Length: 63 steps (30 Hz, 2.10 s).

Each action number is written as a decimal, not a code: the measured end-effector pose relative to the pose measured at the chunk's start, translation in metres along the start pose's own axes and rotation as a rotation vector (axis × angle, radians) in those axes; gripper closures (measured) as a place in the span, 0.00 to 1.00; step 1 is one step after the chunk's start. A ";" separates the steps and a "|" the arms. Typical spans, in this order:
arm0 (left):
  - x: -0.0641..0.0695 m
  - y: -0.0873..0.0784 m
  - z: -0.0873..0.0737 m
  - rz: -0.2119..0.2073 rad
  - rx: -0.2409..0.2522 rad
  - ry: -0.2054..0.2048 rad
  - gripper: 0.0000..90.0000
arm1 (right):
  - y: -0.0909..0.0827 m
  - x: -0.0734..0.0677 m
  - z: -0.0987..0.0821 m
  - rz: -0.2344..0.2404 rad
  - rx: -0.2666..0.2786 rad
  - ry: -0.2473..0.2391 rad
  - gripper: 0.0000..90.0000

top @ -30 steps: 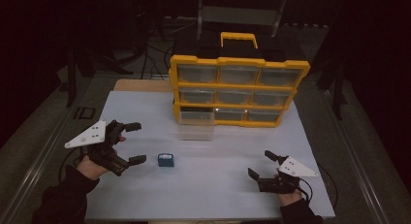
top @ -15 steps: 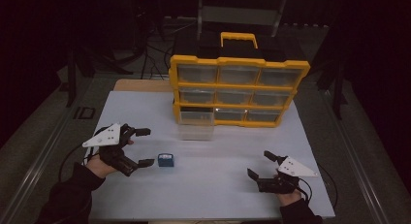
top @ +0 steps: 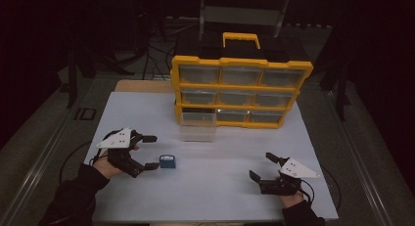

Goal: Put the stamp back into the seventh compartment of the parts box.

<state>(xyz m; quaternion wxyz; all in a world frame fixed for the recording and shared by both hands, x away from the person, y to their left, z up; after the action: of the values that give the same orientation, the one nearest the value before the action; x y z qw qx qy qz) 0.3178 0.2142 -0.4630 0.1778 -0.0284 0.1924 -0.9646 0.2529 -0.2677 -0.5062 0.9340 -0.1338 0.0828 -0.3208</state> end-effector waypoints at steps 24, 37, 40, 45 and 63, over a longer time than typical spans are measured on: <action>-0.012 0.040 -0.026 0.014 -0.329 0.060 0.22 | 0.001 -0.001 0.000 0.011 -0.002 0.006 0.10; -0.015 0.050 -0.031 -0.024 -0.420 0.066 0.36 | 0.002 -0.001 -0.001 0.015 -0.005 0.002 0.10; -0.017 0.053 -0.032 -0.037 -0.429 0.065 0.39 | 0.002 -0.001 -0.001 0.015 -0.005 0.002 0.10; -0.017 0.056 -0.032 -0.065 -0.431 0.055 0.48 | 0.002 -0.001 -0.001 0.016 -0.004 0.004 0.10; -0.018 0.065 -0.038 -0.113 -0.448 0.079 0.66 | 0.001 0.000 0.000 0.013 0.002 0.010 0.10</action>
<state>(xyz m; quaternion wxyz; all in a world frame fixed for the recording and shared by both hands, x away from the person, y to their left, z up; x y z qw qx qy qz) 0.3515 0.1781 -0.5229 0.1053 -0.0402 0.4066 -0.9066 0.2533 -0.2671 -0.5069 0.9357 -0.1307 0.0880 -0.3157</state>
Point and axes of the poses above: each handheld gripper's, and its own axes: y roughly forward along the jaws, z roughly out of its top, x roughly to its right, the point moved 1 cm from there along y, roughly forward along the jaws, and after that the axes turned 8 degrees about z, right-handed, at the moved point
